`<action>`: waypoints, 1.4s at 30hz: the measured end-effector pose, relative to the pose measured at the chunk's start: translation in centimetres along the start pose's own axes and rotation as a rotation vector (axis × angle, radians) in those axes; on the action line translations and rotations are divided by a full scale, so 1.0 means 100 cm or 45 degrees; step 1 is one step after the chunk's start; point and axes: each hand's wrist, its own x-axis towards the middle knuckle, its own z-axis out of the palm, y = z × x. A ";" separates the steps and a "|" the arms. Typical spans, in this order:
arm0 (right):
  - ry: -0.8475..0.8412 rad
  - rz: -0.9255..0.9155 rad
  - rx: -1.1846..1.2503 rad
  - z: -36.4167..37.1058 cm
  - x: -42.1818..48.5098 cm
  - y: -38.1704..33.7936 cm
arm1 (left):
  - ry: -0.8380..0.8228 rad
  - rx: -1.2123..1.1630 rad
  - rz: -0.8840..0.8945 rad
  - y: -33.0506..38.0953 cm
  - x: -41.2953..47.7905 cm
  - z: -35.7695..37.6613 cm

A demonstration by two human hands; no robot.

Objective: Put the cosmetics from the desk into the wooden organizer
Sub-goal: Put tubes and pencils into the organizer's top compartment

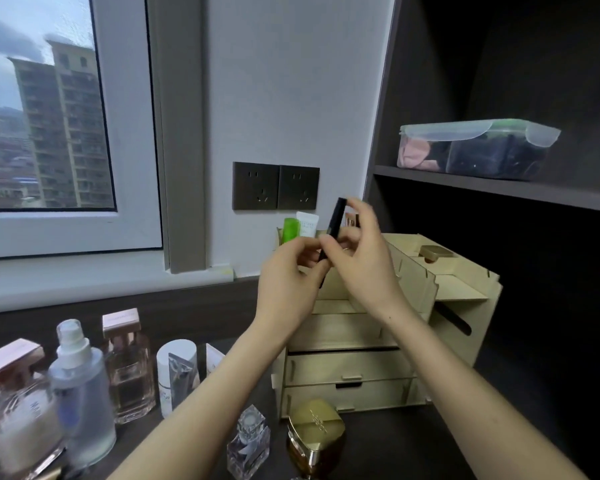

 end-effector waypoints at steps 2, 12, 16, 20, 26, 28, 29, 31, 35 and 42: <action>0.108 0.064 0.017 -0.016 0.018 0.008 | 0.001 0.033 -0.004 -0.004 0.004 -0.001; 0.211 0.105 -0.710 -0.025 0.075 0.066 | 0.013 0.171 -0.075 -0.034 -0.004 -0.016; 0.091 0.158 -0.882 -0.023 0.076 0.083 | 0.012 0.175 -0.083 -0.037 -0.007 -0.024; -0.008 0.256 -0.933 -0.024 0.071 0.090 | 0.009 0.193 -0.087 -0.040 -0.010 -0.030; -0.080 0.247 -1.150 -0.024 0.076 0.088 | 0.034 0.214 -0.090 -0.040 -0.015 -0.037; -0.153 0.282 -1.207 -0.024 0.077 0.088 | 0.046 0.228 -0.095 -0.040 -0.016 -0.043; -0.188 0.314 -1.214 -0.023 0.078 0.090 | 0.052 0.233 -0.101 -0.039 -0.016 -0.046; -0.288 0.384 -1.248 -0.023 0.078 0.089 | 0.074 0.240 -0.115 -0.038 -0.018 -0.051; -0.219 0.334 -1.278 -0.021 0.067 0.075 | 0.095 0.261 -0.118 -0.033 -0.022 -0.061; -0.009 -0.081 -0.888 0.012 0.013 0.008 | 0.128 0.307 -0.116 -0.011 -0.042 -0.102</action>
